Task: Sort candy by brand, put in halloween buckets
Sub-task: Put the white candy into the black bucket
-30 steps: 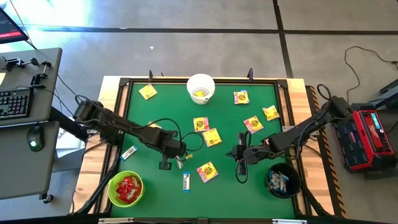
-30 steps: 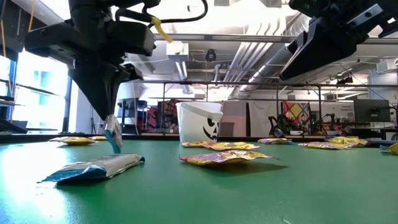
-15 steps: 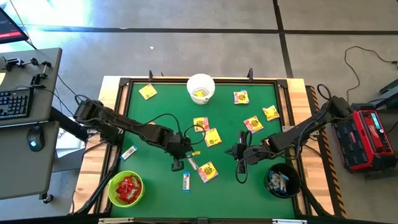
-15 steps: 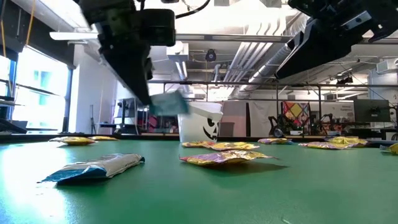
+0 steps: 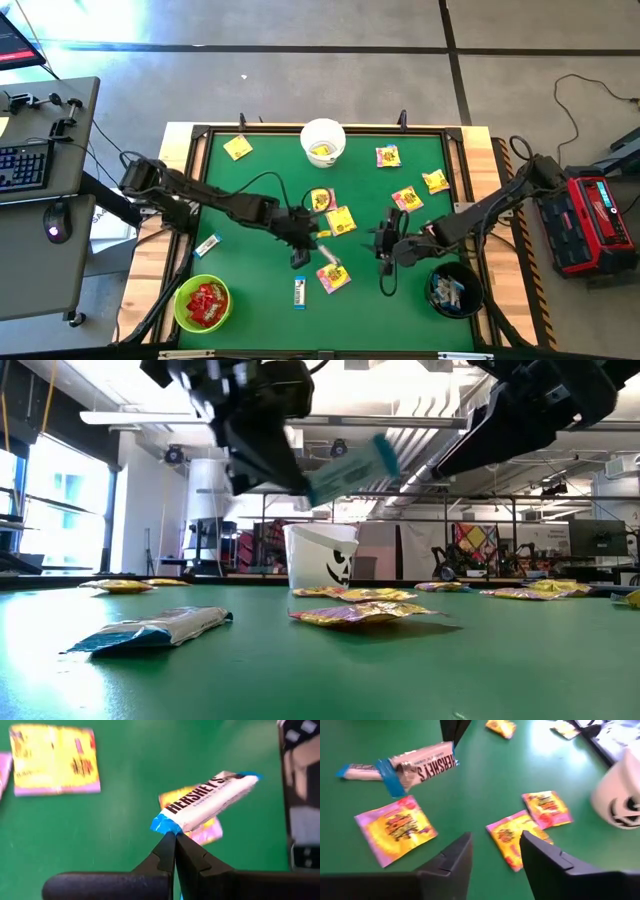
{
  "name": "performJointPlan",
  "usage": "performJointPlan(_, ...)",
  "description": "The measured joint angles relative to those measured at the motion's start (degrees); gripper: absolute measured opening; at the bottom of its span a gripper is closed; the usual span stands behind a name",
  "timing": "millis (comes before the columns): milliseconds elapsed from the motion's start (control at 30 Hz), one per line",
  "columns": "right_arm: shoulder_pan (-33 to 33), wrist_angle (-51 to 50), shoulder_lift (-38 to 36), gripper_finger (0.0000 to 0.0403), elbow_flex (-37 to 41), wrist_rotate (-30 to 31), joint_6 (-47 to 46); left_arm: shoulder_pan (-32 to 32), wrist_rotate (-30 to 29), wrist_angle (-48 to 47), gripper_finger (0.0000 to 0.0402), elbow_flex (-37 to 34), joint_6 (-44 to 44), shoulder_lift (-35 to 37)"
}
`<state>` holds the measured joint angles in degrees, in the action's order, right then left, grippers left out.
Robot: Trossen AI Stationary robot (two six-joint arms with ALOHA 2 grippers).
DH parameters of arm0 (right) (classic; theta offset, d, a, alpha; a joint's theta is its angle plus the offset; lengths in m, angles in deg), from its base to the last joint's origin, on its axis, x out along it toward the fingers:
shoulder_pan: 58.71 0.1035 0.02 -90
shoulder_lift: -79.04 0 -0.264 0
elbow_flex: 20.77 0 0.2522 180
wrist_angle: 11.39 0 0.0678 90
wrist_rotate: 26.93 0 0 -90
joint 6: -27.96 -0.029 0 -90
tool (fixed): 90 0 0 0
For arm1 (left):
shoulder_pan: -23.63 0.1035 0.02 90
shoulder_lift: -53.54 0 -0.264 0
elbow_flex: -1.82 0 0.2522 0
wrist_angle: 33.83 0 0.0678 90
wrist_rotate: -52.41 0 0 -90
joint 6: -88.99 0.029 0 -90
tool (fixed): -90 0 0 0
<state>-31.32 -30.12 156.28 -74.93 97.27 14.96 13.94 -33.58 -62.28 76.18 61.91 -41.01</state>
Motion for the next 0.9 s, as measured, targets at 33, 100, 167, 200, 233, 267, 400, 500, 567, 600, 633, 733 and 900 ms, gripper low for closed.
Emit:
performJointPlan(33, 0.35, 0.01, 0.0, 0.0159, 0.0, 1.11, 0.13, 0.5, 0.0, 1.14, 0.0, 0.0, -0.3, 0.01)
performJointPlan(100, 1.26, 0.02, 0.0, 0.0171, 0.0, 3.56, 0.58, 1.62, 0.0, 3.29, 0.0, 0.0, -0.36, 0.01)
performJointPlan(167, 2.33, 0.06, 0.0, 0.0179, 0.0, 6.29, 1.06, 2.7, -0.02, 5.09, 0.0, 0.01, -0.73, 0.01)
performJointPlan(200, 2.83, 0.2, 0.0, 0.0183, 0.0, 7.83, 1.41, 3.19, -0.02, 5.64, 0.0, 0.02, -0.81, 0.01)
performJointPlan(233, 3.28, 0.53, 0.0, 0.0185, 0.0, 9.22, 1.71, 3.68, 0.06, 5.9, 0.0, 0.04, -0.85, 0.01)
performJointPlan(267, 3.63, 1.13, 0.0, 0.0187, 0.0, 10.29, 2.59, 4.14, 0.21, 6.03, 0.0, 0.04, -0.87, 0.01)
performJointPlan(400, 4.7, 4.37, 0.0, 0.019, 0.0, 12.19, 7.81, 5.52, 0.73, 8.92, 0.0, 0.04, -1.41, 0.01)
performJointPlan(500, 4.92, 6.84, 0.0, 0.019, 0.0, 12.1, 8.99, 6.01, 0.9, 12.29, 0.0, 0.04, -1.84, 0.01)
performJointPlan(567, 5.03, 7.99, 0.0, 0.019, 0.0, 11.76, 8.98, 6.12, 0.9, 13.57, 0.0, 0.04, -1.89, 0.01)
performJointPlan(600, 5.03, 8.39, 0.0, 0.019, 0.0, 11.69, 8.99, 6.22, 0.91, 14.05, 0.0, 0.04, -2.09, 0.01)
performJointPlan(633, 5.03, 8.79, 0.0, 0.019, 0.0, 11.73, 9.02, 6.31, 0.91, 14.52, 0.0, 0.04, -2.31, 0.01)
performJointPlan(733, 5.03, 10.11, 0.0, 0.019, -0.02, 13.2, 9.51, 6.32, 0.92, 15.45, 0.0, 0.04, -2.33, 0.01)
performJointPlan(900, 5.7, 12.24, 0.0, 0.019, -0.02, 13.42, 10.6, 6.88, 0.96, 16.33, 0.0, 0.04, -1.82, 0.01)
